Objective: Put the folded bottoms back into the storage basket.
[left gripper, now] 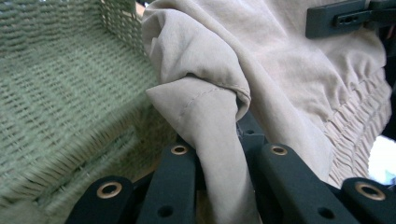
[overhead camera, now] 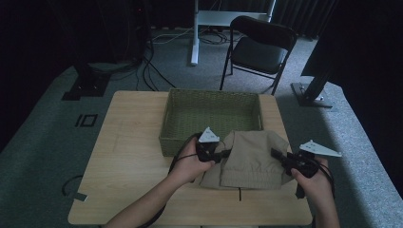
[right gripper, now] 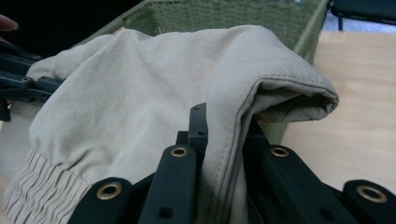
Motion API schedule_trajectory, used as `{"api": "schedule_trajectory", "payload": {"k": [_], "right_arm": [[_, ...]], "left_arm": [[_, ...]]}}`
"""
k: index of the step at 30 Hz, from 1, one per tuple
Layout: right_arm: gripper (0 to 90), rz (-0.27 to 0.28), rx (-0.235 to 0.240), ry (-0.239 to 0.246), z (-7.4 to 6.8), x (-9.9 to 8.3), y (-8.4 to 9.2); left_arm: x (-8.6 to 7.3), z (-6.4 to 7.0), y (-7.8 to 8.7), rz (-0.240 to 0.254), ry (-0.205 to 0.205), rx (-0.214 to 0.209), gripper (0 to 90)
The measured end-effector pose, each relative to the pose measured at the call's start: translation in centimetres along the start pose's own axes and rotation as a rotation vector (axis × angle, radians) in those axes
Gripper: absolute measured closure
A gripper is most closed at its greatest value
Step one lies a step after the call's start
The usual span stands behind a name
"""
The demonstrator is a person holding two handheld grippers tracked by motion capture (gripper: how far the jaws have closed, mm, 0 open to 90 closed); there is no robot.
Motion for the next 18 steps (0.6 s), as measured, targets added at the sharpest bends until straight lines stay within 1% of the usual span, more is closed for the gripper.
{"api": "schedule_trajectory", "payload": {"k": [3, 7, 9, 11, 14, 16, 18], "right_arm": [[80.7, 0.016, 0.012, 0.002, -0.3, 1.5, -0.2], [80.6, 0.033, 0.023, 0.003, -0.7, 3.3, -0.5], [80.7, 0.045, 0.037, -0.010, -0.7, 4.2, -0.8], [80.7, 0.054, 0.035, -0.014, -0.8, 5.1, -1.0], [80.7, 0.061, 0.034, -0.010, -0.9, 6.4, -1.5], [80.7, 0.067, 0.035, -0.012, -1.0, 7.1, -1.7], [80.6, 0.072, 0.042, -0.019, -1.2, 7.7, -2.0]], "left_arm": [[1.1, -0.5, 0.8, 0.002, -0.005, 0.014, 82.2], [2.6, -1.2, 1.6, 0.013, -0.005, 0.015, 82.2], [3.4, -1.6, 1.9, 0.017, -0.009, 0.018, 82.2], [4.3, -1.9, 2.3, 0.030, -0.003, 0.014, 82.2], [5.3, -2.5, 3.0, 0.040, -0.001, 0.022, 82.2], [5.8, -2.8, 3.4, 0.041, -0.007, 0.033, 82.2], [6.2, -3.1, 3.7, 0.048, -0.003, 0.036, 82.2]]}}
Point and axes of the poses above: each handheld gripper's, and its own axes: y roughly backward along the jaws, x roughly out of its top, z roughly to its right, the point moved 3 cm from there along -y, roughly forward along the jaws, and after that the axes turned 14 degrees about -x, right-handed, at the moved point
